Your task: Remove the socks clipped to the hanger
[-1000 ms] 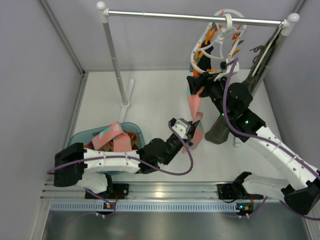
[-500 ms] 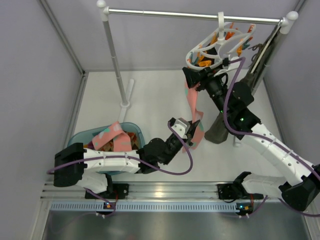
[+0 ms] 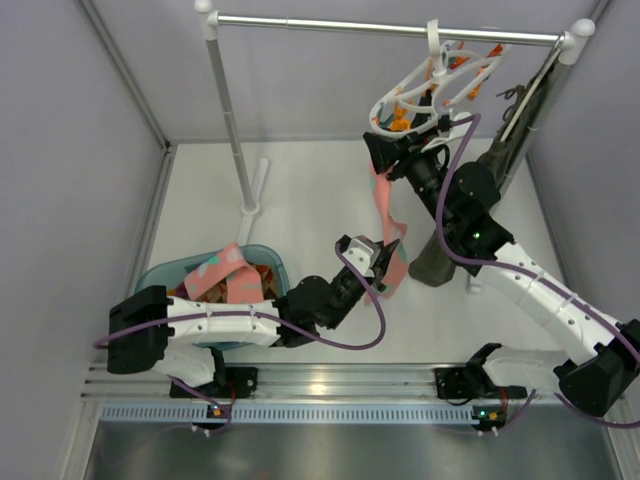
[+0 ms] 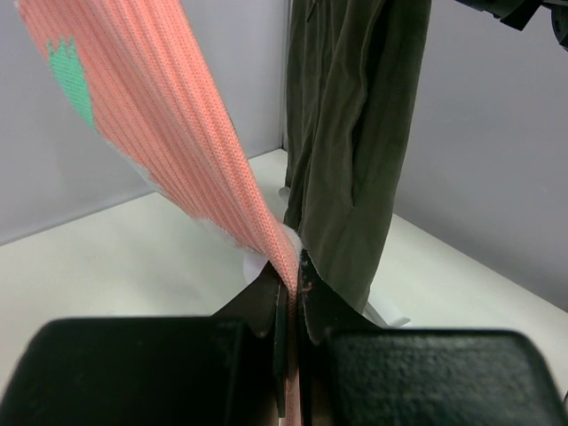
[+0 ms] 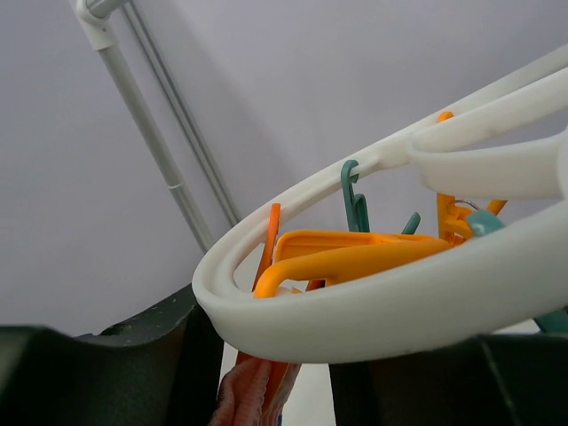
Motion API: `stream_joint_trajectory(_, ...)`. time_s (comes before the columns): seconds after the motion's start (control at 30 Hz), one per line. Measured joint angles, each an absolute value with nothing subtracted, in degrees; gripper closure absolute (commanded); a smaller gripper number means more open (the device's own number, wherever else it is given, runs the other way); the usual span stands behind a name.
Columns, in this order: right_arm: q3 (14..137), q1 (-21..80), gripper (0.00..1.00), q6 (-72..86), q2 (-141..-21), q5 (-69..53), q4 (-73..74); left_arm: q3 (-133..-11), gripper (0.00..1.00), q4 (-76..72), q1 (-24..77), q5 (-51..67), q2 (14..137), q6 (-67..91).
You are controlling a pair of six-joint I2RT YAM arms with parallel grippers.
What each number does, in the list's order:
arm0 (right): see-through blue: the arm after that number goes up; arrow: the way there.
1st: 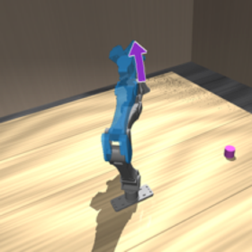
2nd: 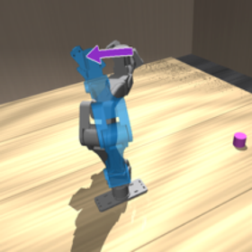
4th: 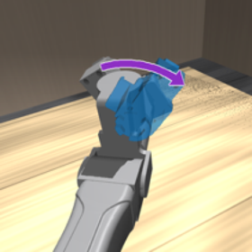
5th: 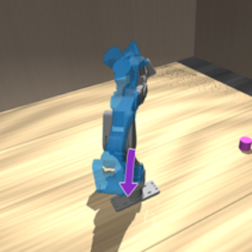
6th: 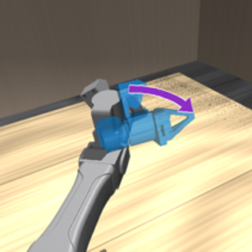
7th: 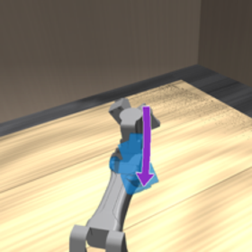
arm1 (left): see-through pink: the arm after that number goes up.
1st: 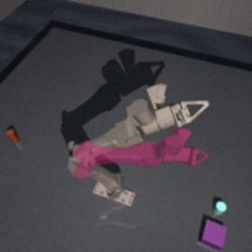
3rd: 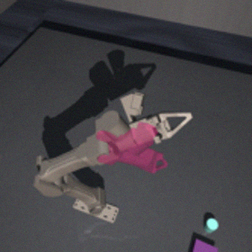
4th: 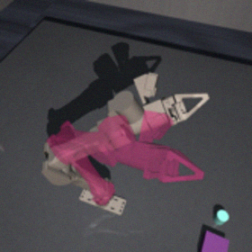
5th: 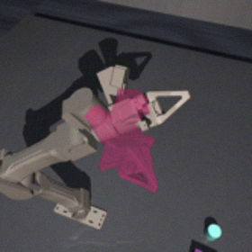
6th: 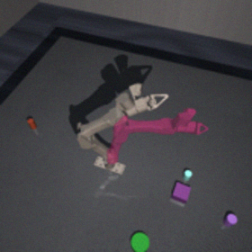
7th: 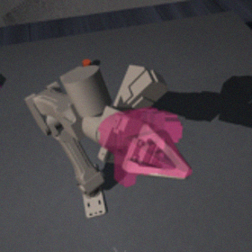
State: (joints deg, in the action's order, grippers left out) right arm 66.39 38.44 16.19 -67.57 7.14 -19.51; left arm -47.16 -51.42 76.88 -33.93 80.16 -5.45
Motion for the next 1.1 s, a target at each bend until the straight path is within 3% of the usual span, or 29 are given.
stream_joint_trajectory(0.13,66.39,38.37,0.88,16.12,-67.57,6.85,-19.75,-47.0,1.0,-51.44,76.86,-34.7,80.16,-5.48)
stream_joint_trajectory(0.47,65.01,38.06,0.96,16.1,-67.09,6.13,-20.25,-38.28,1.0,-53.23,72.84,-39.13,77.28,-1.5)
stream_joint_trajectory(0.63,64.79,37.95,0.88,16.08,-66.92,5.78,-20.29,-36.95,1.0,-53.52,72.05,-40.1,75.61,-0.54)
stream_joint_trajectory(0.8,64.79,37.95,0.67,15.46,-66.81,4.51,-19.64,-36.95,1.0,-53.56,72.05,-40.58,75.48,-0.8)
stream_joint_trajectory(0.9,64.79,37.91,0.69,15.07,-66.78,3.97,-19.27,-36.95,1.0,-53.56,72.05,-40.97,75.48,-1.08)
stream_joint_trajectory(1.1,64.79,37.45,0.86,14.72,-66.76,3.09,-19.25,-36.95,1.0,-53.56,72.05,-40.95,75.48,-1.17)
